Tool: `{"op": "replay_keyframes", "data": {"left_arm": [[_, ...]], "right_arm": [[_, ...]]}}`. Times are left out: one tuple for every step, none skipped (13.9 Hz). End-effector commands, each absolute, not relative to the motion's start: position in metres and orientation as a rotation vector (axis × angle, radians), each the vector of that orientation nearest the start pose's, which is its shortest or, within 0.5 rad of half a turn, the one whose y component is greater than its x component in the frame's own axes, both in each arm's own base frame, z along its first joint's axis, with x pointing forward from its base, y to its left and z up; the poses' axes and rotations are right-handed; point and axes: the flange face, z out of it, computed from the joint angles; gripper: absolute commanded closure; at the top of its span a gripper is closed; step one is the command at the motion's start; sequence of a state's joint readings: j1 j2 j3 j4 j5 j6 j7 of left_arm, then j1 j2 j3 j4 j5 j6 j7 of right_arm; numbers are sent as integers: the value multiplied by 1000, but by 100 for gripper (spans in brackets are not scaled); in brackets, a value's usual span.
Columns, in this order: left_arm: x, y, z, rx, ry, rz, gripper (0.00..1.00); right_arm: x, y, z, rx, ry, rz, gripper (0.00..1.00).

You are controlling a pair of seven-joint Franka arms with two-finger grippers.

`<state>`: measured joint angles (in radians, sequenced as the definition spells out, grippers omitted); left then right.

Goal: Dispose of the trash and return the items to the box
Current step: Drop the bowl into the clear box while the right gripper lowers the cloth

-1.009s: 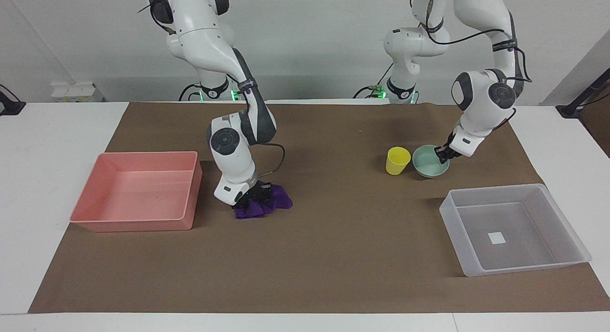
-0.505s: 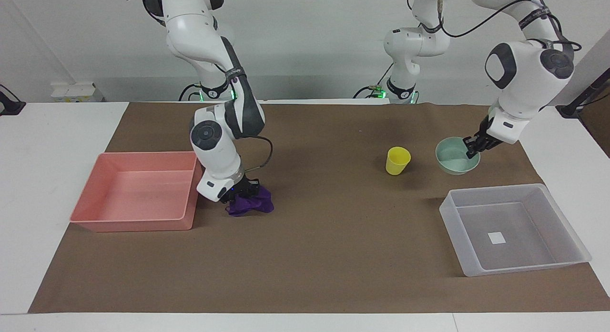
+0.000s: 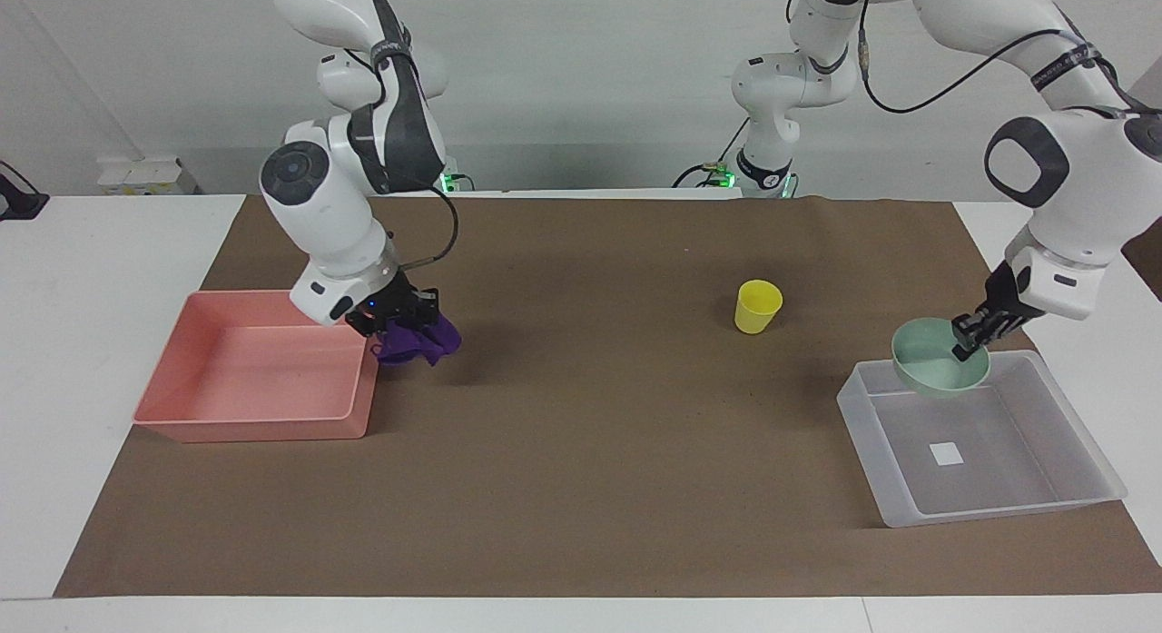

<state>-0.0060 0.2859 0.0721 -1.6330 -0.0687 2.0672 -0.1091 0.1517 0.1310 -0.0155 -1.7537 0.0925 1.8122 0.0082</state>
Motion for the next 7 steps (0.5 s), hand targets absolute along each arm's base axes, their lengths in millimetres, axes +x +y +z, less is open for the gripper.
{"op": "replay_keyframes", "data": {"left_arm": [[690,48,433,-3160,-368,-296,100],[692,61,418,-3157,-404,-278,100],[687,76,395,-3154,-445,-221,100],[682,75,370,-3155,-449,-159,100],[677,79,349,-3151,-458,-125,100],[673,83,333,-3149,-461,-106,100],[669,93,326,-3143,-485,-111,92]], "right_arm": [[584,72,520,-3103,-175,103,100],[581,63,528,-3117,-171,88,100],[580,43,529,-3119,-153,96,100],[580,22,526,-3116,-154,102,100],[579,9,522,-3114,-178,106,100],[575,-7,518,-3113,-164,110,100],[571,-23,511,-3114,-135,100,100]]}}
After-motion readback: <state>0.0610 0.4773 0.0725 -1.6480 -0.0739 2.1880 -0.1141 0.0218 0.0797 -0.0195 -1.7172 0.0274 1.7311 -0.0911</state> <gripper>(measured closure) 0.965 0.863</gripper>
